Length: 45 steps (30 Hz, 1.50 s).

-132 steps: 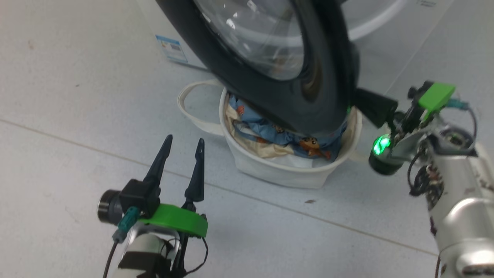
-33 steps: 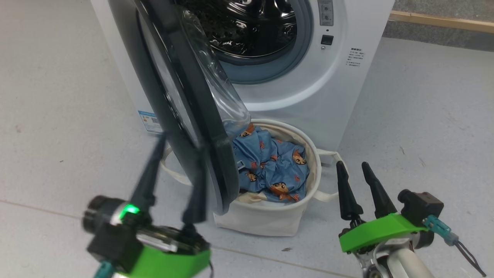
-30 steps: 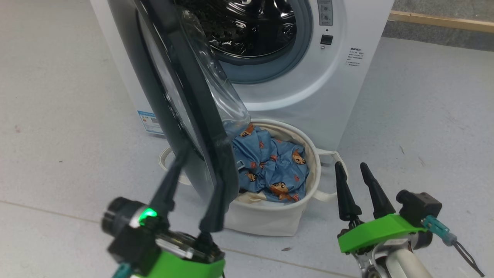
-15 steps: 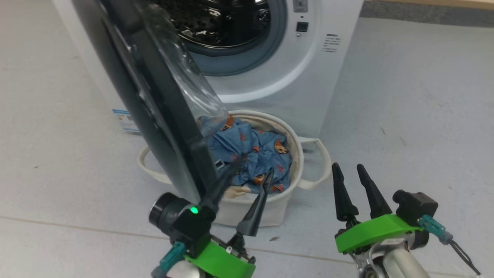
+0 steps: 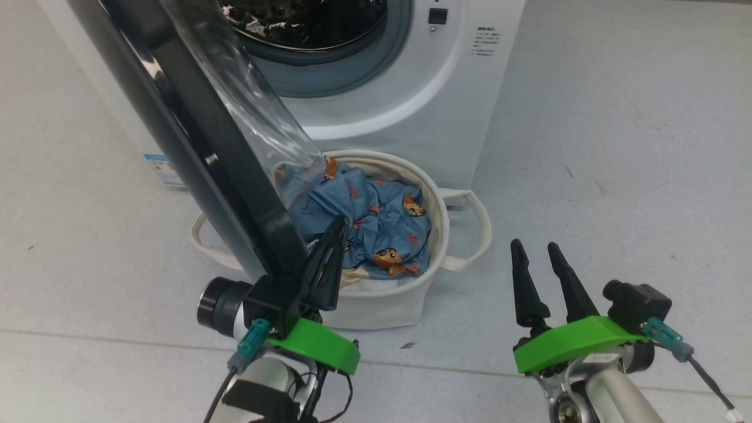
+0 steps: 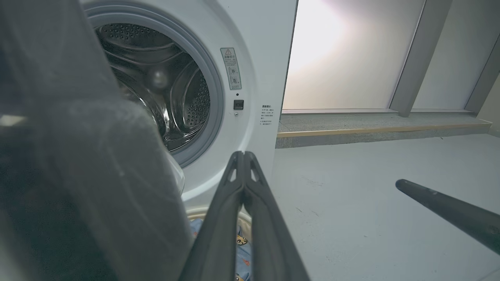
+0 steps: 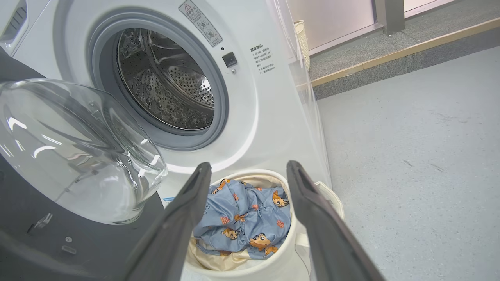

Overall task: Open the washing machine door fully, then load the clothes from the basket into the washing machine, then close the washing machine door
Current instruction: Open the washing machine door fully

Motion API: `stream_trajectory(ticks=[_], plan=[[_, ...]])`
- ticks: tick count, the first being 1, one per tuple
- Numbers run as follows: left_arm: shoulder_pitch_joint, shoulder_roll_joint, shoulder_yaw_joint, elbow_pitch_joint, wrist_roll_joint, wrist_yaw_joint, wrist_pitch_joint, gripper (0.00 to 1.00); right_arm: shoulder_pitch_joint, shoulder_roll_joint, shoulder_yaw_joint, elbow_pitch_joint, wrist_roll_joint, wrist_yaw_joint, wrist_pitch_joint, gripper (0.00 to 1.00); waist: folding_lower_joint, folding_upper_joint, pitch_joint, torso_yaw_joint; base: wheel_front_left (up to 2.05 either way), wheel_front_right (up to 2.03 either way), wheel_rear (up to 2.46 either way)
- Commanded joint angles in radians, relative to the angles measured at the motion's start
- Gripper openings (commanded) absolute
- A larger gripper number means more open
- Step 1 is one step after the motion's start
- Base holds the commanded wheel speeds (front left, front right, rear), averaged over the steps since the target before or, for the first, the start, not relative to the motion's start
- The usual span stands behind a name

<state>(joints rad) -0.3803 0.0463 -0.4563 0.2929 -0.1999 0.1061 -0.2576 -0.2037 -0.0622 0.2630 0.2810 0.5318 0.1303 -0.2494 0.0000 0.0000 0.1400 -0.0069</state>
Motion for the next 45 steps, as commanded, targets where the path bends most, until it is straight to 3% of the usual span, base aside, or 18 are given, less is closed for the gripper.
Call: stream_trajectory(ticks=[1, 10, 19, 27, 37, 45], plan=[[-0.031, 0.004, 0.046, -0.029, -0.005, 0.011, -0.004, 0.0, -0.033, 0.012, 0.017, -0.025, 0.005, 0.0, -0.012, 1.0, 0.0, 0.0, 0.006, 0.013, 0.0, 0.0, 0.0], [0.014, 0.004, 0.043, -0.06, -0.002, 0.023, -0.004, 0.0, -0.037, 0.012, 0.014, -0.008, -0.006, 0.0, -0.012, 1.0, 0.0, 0.0, 0.012, 0.106, 0.0, 0.0, 0.0], [0.054, 0.004, 0.015, -0.086, -0.014, 0.04, -0.004, 0.0, -0.029, 0.012, 0.025, 0.009, -0.014, 0.0, -0.012, 1.0, 0.0, 0.0, -0.001, 0.257, 0.0, 0.0, 0.0], [0.064, 0.004, 0.067, -0.069, -0.016, 0.046, -0.004, 0.0, -0.027, 0.012, 0.041, 0.023, -0.024, 0.0, -0.012, 1.0, 0.0, 0.0, -0.015, 0.358, 0.0, 0.0, 0.0], [0.027, 0.025, 0.208, -0.005, -0.019, 0.04, -0.004, 0.0, -0.043, 0.012, 0.054, 0.024, -0.026, 0.0, -0.012, 1.0, 0.0, 0.0, 0.014, 0.362, 0.0, 0.0, 0.0], [-0.032, 0.068, 0.406, 0.024, -0.073, 0.062, -0.004, 0.0, -0.064, 0.012, 0.028, 0.032, -0.066, 0.0, -0.012, 1.0, 0.0, 0.0, 0.086, 0.354, 0.0, 0.0, 0.0]])
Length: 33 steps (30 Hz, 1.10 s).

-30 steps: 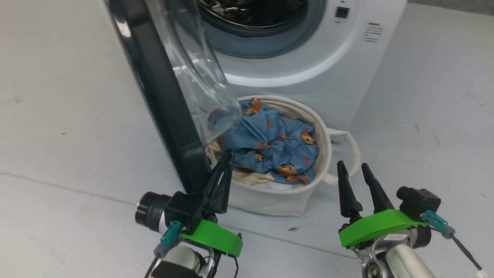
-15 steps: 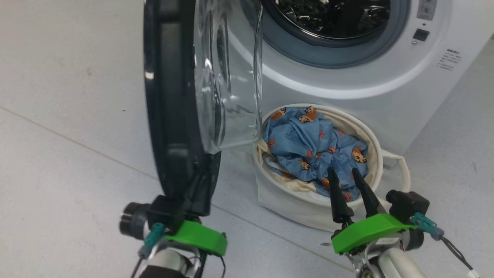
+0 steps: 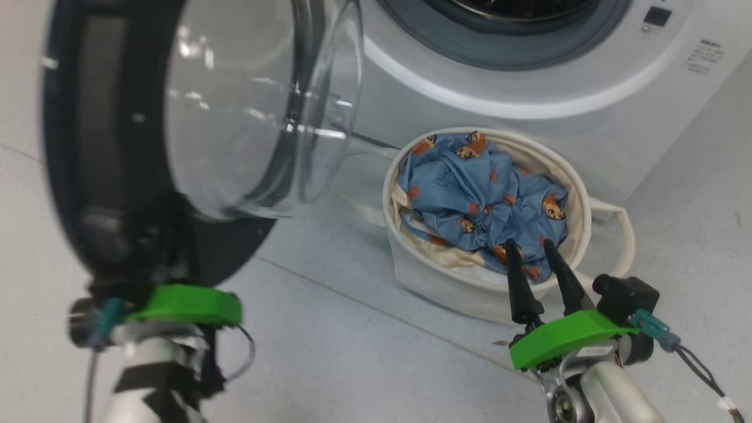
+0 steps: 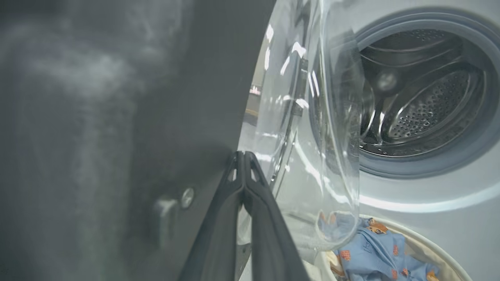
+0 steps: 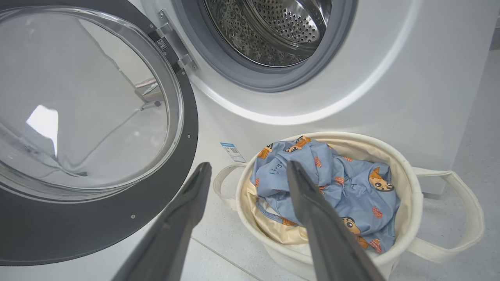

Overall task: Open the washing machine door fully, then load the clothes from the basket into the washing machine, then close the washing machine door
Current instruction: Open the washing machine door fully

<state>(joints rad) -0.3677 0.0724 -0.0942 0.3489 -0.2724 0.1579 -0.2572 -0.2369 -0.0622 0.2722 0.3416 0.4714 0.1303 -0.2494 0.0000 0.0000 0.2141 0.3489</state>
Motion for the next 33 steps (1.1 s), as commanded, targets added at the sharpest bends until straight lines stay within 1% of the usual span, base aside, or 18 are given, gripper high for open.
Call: stream_trajectory(ticks=[1, 3, 5, 10, 13, 16, 19, 20, 24, 27, 28, 29, 33], plan=[[-0.052, 0.052, 0.076, -0.034, -0.009, 0.013, -0.005, 0.0, -0.037, 0.012, 0.016, -0.03, -0.013, 0.0, -0.012, 1.0, 0.0, 0.0, 0.026, -0.002, 0.0, 0.0, 0.0], [-0.068, 0.067, 0.133, -0.036, -0.023, 0.011, -0.005, 0.0, -0.048, 0.012, 0.008, -0.032, -0.025, 0.0, -0.012, 1.0, 0.0, 0.0, 0.054, 0.0, 0.0, 0.0, 0.0], [-0.089, 0.078, 0.178, -0.031, -0.035, 0.001, -0.005, 0.0, -0.056, 0.01, -0.001, -0.031, -0.041, 0.0, -0.012, 1.0, 0.0, 0.0, 0.079, 0.008, 0.0, 0.0, 0.0], [-0.145, 0.093, 0.283, 0.0, -0.047, -0.022, -0.005, 0.0, -0.074, -0.017, -0.022, -0.029, -0.066, 0.0, -0.012, 1.0, 0.0, 0.0, 0.117, 0.031, 0.0, 0.0, 0.0], [-0.157, 0.088, 0.319, 0.006, -0.034, -0.042, -0.005, 0.0, -0.08, -0.025, -0.029, -0.032, -0.069, 0.0, -0.012, 1.0, 0.0, 0.0, 0.119, 0.037, 0.0, 0.0, 0.0], [-0.153, 0.07, 0.332, 0.001, -0.009, -0.064, -0.005, 0.0, -0.089, -0.027, -0.031, -0.035, -0.071, 0.0, -0.012, 1.0, 0.0, 0.0, 0.112, 0.037, 0.0, 0.0, 0.0], [-0.136, 0.047, 0.33, -0.016, 0.02, -0.084, -0.005, 0.0, -0.098, -0.027, -0.044, -0.043, -0.081, 0.0, -0.012, 1.0, 0.0, 0.0, 0.093, 0.029, 0.0, 0.0, 0.0], [-0.118, 0.026, 0.316, -0.03, 0.035, -0.103, -0.005, 0.0, -0.102, -0.024, -0.061, -0.051, -0.081, 0.0, -0.012, 1.0, 0.0, 0.0, 0.073, 0.022, 0.0, 0.0, 0.0], [-0.063, -0.005, 0.258, -0.057, 0.061, -0.141, -0.005, 0.0, -0.088, -0.011, -0.085, -0.064, -0.07, 0.0, -0.012, 1.0, 0.0, 0.0, 0.001, 0.001, 0.0, 0.0, 0.0], [-0.013, -0.016, 0.21, -0.07, 0.053, -0.17, -0.005, 0.0, -0.068, 0.001, -0.087, -0.063, -0.055, 0.0, -0.012, 1.0, 0.0, 0.0, -0.059, -0.027, 0.0, 0.0, 0.0], [-0.013, -0.016, 0.21, -0.07, 0.053, -0.17, -0.005, 0.0, -0.068, 0.001, -0.087, -0.063, -0.055, 0.0, -0.012, 1.0, 0.0, 0.0, -0.059, -0.027, 0.0, 0.0, 0.0], [0.005, -0.019, 0.198, -0.068, 0.035, -0.179, -0.005, 0.0, -0.062, 0.004, -0.08, -0.065, -0.056, 0.0, -0.012, 1.0, 0.0, 0.0, -0.077, -0.038, 0.0, 0.0, 0.0], [0.074, -0.021, 0.12, -0.014, 0.032, -0.198, -0.005, 0.0, -0.038, 0.009, -0.054, -0.083, -0.068, 0.0, -0.012, 1.0, 0.0, 0.0, -0.133, -0.086, 0.0, 0.0, 0.0]])
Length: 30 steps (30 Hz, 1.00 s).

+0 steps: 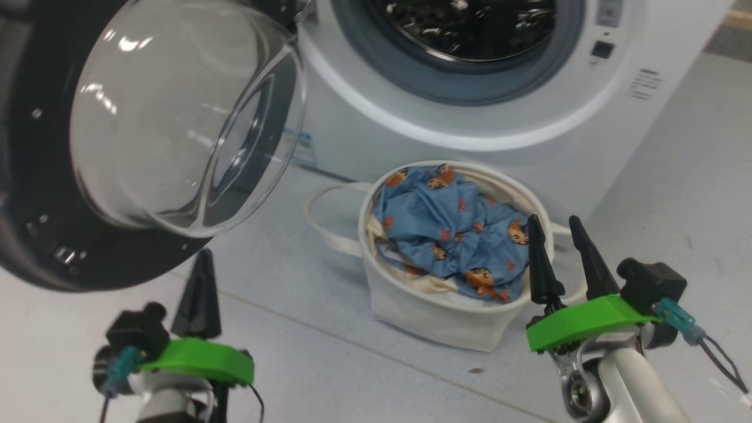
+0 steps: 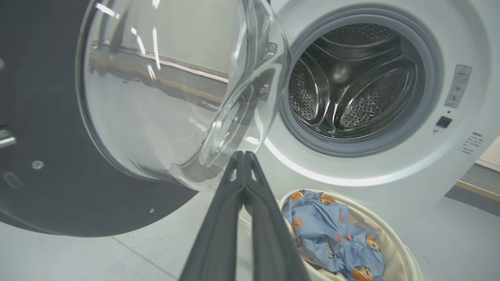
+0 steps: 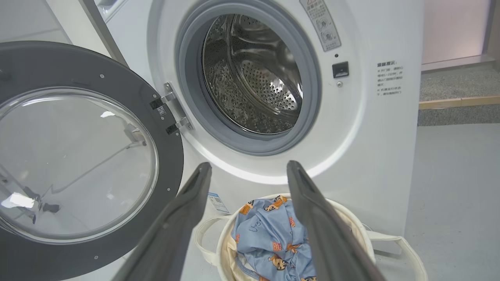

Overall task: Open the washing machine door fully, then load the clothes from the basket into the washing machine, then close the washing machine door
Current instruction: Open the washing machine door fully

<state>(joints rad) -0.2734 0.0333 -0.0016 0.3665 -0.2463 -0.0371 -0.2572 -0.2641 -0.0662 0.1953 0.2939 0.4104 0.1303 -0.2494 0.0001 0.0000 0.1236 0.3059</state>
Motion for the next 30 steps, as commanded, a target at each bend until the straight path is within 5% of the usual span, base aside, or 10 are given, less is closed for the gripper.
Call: stream_trajectory(ticks=[1, 10, 18, 19, 20, 21, 30], plan=[[-0.008, 0.018, 0.01, -0.023, 0.002, -0.006, -0.005, 0.0, -0.004, 0.014, 0.025, -0.044, -0.011, 0.0, -0.012, 1.0, -0.0001, 0.0, -0.052, -0.056, 0.0, 0.0, 0.0], [0.114, 0.017, -0.089, -0.058, 0.017, -0.057, -0.005, 0.0, 0.095, 0.016, 0.034, -0.17, -0.046, 0.0, -0.012, 1.0, -0.0001, 0.0, -0.098, -0.203, 0.0, 0.0, 0.0], [0.128, 0.017, -0.094, -0.135, -0.005, -0.064, -0.005, 0.0, 0.111, 0.016, -0.011, -0.173, -0.096, 0.0, -0.012, 1.0, -0.0001, 0.0, -0.065, -0.263, 0.0, 0.0, 0.0], [0.128, 0.017, -0.098, -0.13, -0.005, -0.062, -0.005, 0.17, 0.112, 0.016, -0.016, -0.174, -0.093, 0.0, -0.012, 1.0, -0.0001, 0.0, -0.063, -0.267, 0.0, 0.0, 0.0], [0.125, 0.017, -0.099, -0.128, -0.002, -0.058, -0.005, 0.52, 0.111, 0.016, -0.02, -0.177, -0.09, 0.0, -0.012, 1.0, -0.0001, 0.0, -0.059, -0.27, 0.0, 0.0, 0.0], [0.121, 0.017, -0.1, -0.13, 0.003, -0.054, -0.005, 0.98, 0.111, 0.016, -0.023, -0.176, -0.086, 0.0, -0.012, 1.0, -0.0001, 0.0, -0.056, -0.273, 0.0, 0.0, 0.0], [0.106, 0.017, -0.122, -0.139, 0.006, -0.037, -0.005, 1.0, 0.094, 0.016, -0.027, -0.132, -0.094, 0.0, -0.012, 1.0, -0.0001, 0.0, -0.043, -0.283, 0.0, 0.0, 0.0]])
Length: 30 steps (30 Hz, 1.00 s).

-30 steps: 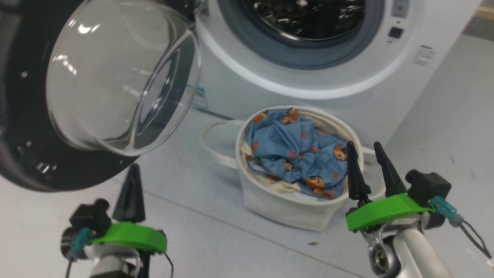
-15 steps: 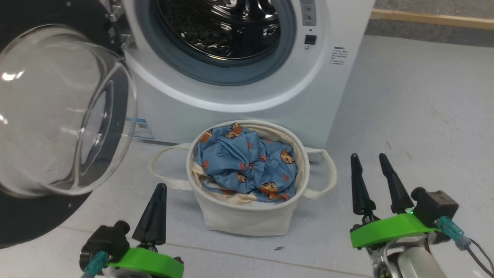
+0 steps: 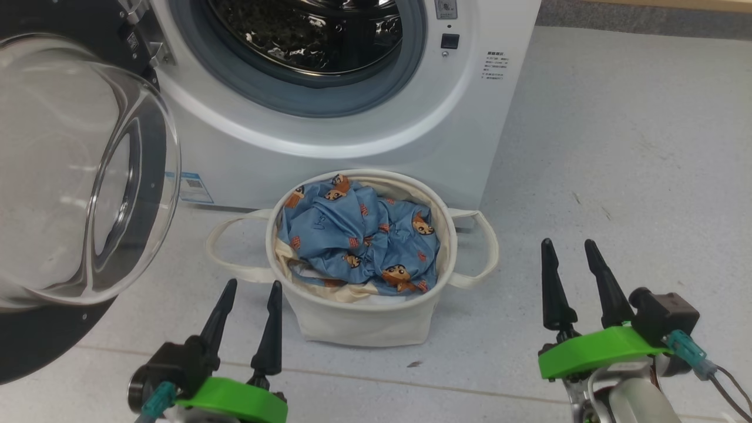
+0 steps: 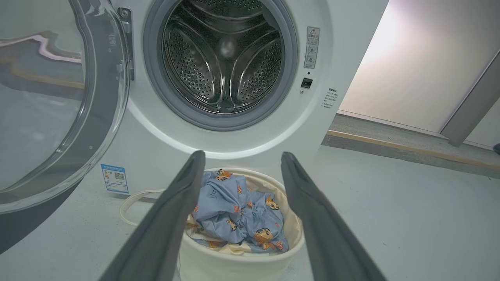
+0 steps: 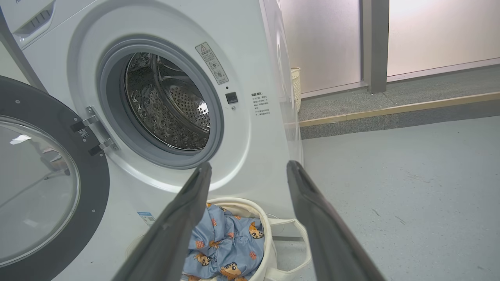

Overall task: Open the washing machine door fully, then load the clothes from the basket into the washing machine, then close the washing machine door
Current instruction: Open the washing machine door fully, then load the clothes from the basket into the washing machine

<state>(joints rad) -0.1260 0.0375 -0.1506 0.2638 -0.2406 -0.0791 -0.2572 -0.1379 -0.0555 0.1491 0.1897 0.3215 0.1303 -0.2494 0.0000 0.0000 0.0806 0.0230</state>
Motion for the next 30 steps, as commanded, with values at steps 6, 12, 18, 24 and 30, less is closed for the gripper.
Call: stream_trajectory(ticks=[6, 12, 18, 24, 30], plan=[[-0.043, 0.013, 0.024, -0.019, 0.001, 0.036, -0.005, 1.0, -0.033, 0.005, 0.018, -0.005, -0.013, 0.0, -0.012, 1.0, 0.0, 0.0, -0.003, 0.002, 0.0, 0.0, 0.0], [-0.041, 0.013, 0.008, 0.001, -0.013, 0.028, -0.005, 1.0, -0.036, 0.005, 0.025, 0.009, -0.014, 0.0, -0.012, 1.0, 0.0, 0.0, -0.002, 0.003, 0.0, 0.0, 0.0], [-0.052, 0.013, -0.007, 0.031, -0.036, 0.002, -0.005, 1.0, -0.042, 0.005, 0.033, 0.018, -0.009, 0.0, -0.012, 1.0, 0.0, 0.0, 0.003, 0.007, 0.32, -0.23, -0.09], [-0.062, 0.013, -0.012, 0.046, -0.027, 0.001, -0.005, 1.0, -0.051, 0.005, 0.037, 0.024, -0.004, 0.0, -0.012, 1.0, 0.0, 0.0, 0.011, 0.01, 1.15, -1.01, -0.14], [-0.07, 0.013, -0.008, 0.02, -0.033, -0.004, -0.005, 1.0, -0.06, 0.005, 0.048, 0.035, -0.002, 0.0, -0.012, 1.0, 0.0, 0.0, 0.019, 0.012, 2.15, -1.53, -0.63]])
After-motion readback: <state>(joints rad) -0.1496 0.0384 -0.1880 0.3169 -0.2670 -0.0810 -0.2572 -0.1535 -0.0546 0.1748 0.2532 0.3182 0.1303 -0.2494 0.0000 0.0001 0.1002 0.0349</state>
